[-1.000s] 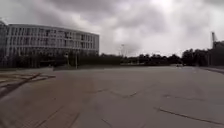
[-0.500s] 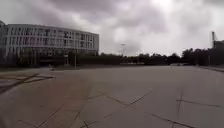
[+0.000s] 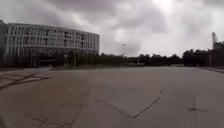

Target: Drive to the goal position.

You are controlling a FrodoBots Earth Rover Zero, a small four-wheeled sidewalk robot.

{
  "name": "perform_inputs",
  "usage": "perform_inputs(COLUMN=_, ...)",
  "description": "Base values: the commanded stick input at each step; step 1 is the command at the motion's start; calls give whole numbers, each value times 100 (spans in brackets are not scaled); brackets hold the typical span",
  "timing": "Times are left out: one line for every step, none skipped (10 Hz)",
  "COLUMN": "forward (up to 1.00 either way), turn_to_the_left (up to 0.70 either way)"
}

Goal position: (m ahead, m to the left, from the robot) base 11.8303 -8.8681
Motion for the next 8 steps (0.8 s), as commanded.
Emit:
perform_inputs(forward=70, turn_to_the_left=-23)
perform_inputs(forward=70, turn_to_the_left=-28)
perform_inputs(forward=70, turn_to_the_left=-14)
perform_inputs(forward=70, turn_to_the_left=0)
perform_inputs(forward=70, turn_to_the_left=0)
perform_inputs(forward=70, turn_to_the_left=0)
perform_inputs(forward=70, turn_to_the_left=0)
perform_inputs(forward=70, turn_to_the_left=0)
